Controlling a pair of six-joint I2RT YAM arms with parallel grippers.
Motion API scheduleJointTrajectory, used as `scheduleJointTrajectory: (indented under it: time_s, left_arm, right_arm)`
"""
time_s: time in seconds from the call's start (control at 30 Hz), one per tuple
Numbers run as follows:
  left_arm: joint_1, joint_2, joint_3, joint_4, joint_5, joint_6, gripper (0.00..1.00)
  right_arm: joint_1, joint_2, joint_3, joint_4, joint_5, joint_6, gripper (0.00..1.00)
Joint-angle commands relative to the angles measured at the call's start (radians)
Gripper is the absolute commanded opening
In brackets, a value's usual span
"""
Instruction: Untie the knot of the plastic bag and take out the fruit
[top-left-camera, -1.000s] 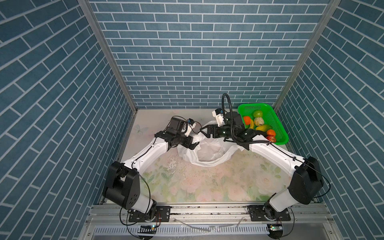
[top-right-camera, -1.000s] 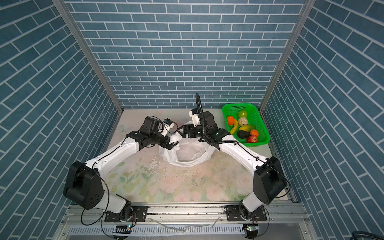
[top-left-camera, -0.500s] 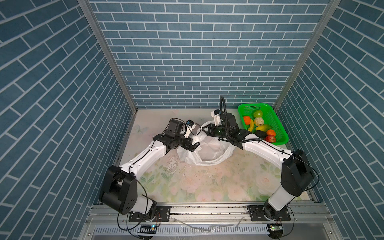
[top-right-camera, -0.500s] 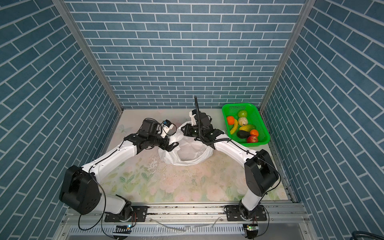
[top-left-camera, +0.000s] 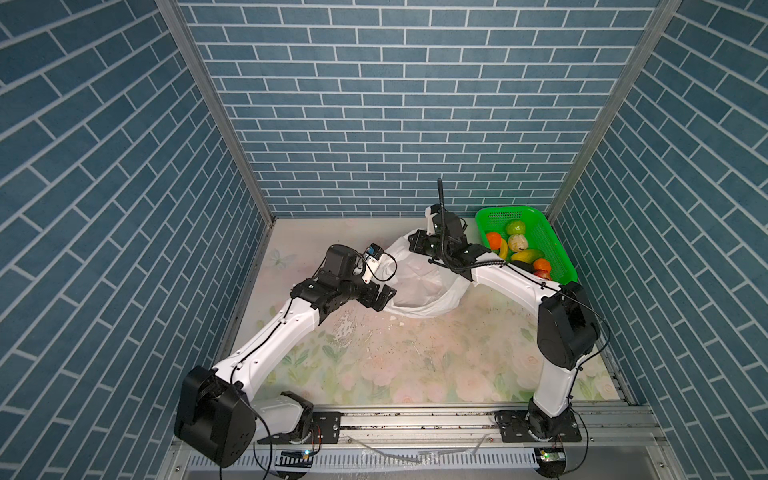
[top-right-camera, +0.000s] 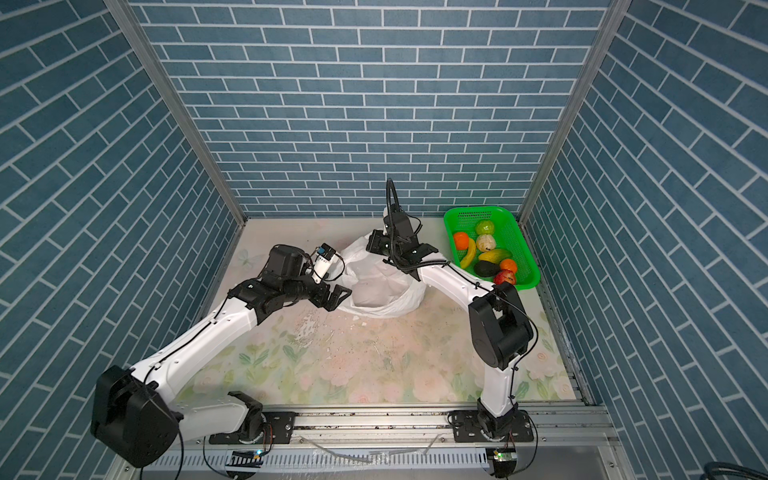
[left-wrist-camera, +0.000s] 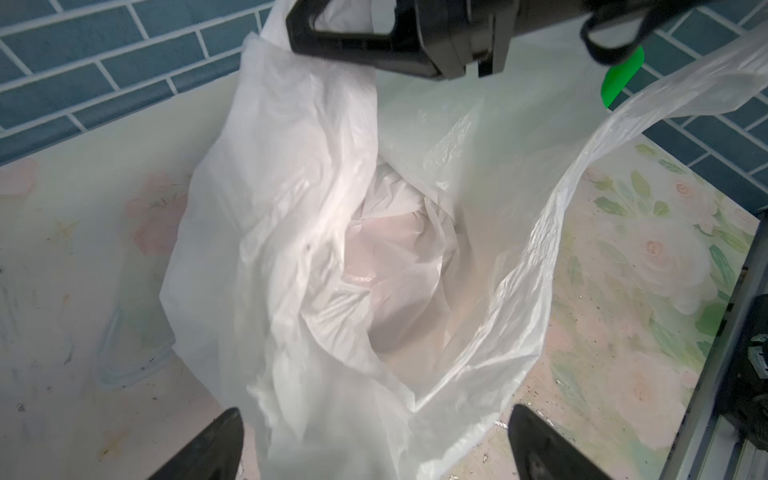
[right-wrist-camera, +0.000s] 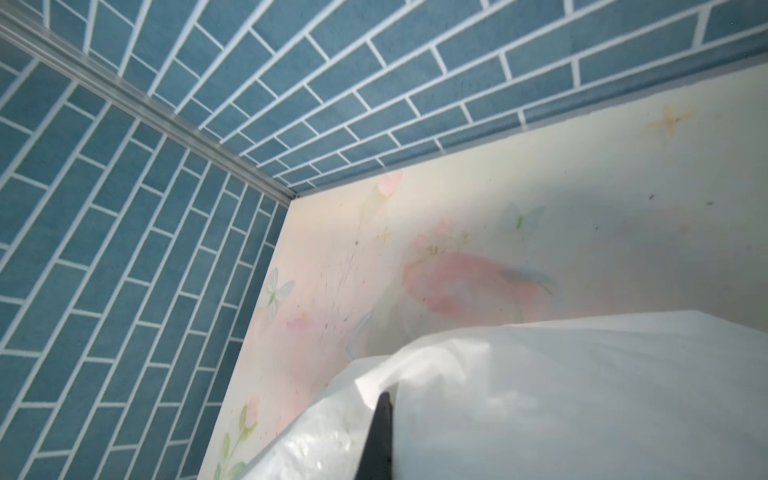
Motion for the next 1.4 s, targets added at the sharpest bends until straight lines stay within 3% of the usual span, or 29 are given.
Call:
scheduleJointTrajectory:
  time_s: [0.0,0.07,0.13,0.2,0.47,0.73,1.1,1.37]
  left_arm:
    - [-0.004,-0.032,-0.025,0.010,-0.062,0.001,1.00]
    - [-0.003,-0.043,-0.033,0.014,-0.085,-0.005,1.00]
    - [-0.003,-0.055,-0.044,0.022,-0.110,-0.015,1.00]
    - [-0.001,-0.069,-0.058,0.036,-0.133,-0.025,1.00]
    - [0.010,-0.122,-0.120,0.119,-0.191,-0.076,1.00]
    - [0.029,-0.180,-0.199,0.193,-0.237,-0.106,1.00]
    - [0.058,-0.260,-0.323,0.283,-0.330,-0.100,1.00]
    - [0.083,-0.293,-0.405,0.361,-0.369,-0.094,1.00]
  right_arm:
    - [-0.022,0.027,0.096,-0.055,0.010,-0.046,0.10]
    - [-0.022,0.033,0.146,-0.128,-0.041,-0.058,0.42]
    - [-0.023,0.030,0.182,-0.201,-0.069,-0.056,0.55]
    - [-0.020,0.016,0.201,-0.281,-0.097,-0.043,0.61]
    - [0.010,-0.194,0.139,-0.482,-0.100,-0.116,0.72]
    - [-0.028,-0.504,-0.090,-0.576,-0.006,-0.226,0.88]
    - [-0.289,-0.865,-0.446,-0.550,0.060,-0.344,0.98]
    - [-0.472,-0.962,-0.592,-0.543,0.059,-0.423,0.98]
